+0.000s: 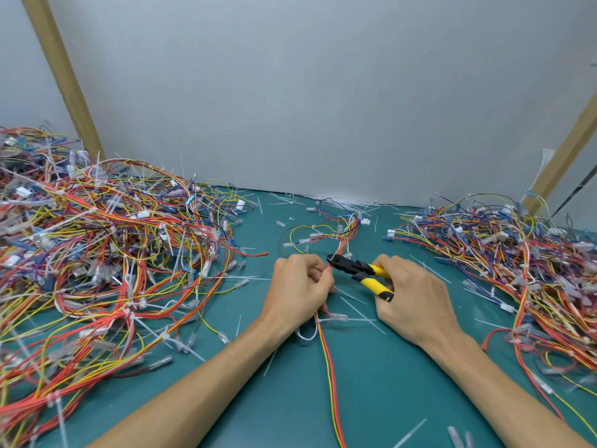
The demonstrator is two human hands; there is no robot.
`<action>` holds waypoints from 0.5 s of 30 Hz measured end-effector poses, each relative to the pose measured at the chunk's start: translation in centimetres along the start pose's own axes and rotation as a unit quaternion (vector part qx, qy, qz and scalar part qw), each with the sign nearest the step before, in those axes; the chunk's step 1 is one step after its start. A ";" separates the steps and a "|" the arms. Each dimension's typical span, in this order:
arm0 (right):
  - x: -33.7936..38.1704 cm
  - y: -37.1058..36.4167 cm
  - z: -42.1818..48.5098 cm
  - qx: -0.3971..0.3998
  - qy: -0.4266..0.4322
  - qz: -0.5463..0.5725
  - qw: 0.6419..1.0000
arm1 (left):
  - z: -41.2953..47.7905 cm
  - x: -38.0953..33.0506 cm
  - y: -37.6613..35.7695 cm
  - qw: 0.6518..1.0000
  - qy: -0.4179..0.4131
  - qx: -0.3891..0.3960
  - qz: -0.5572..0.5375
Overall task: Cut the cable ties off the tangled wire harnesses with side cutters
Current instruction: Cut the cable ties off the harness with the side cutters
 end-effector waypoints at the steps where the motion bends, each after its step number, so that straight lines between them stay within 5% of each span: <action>1: -0.1 0.0 0.1 0.004 -0.006 0.001 1.000 | 0.0 0.0 0.0 1.000 -0.003 -0.001 0.007; 15: -0.3 -0.5 0.3 0.023 -0.012 0.014 1.000 | 0.4 0.5 0.4 0.999 0.025 0.014 -0.034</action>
Point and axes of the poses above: each hand's wrist, its own z-axis towards the middle knuckle, its own y-axis out of the back of the hand, x = y × z, the point moved 5 cm from there along z, towards the middle knuckle, and after that the axes turned 14 degrees about -z, right-handed, at the moved point
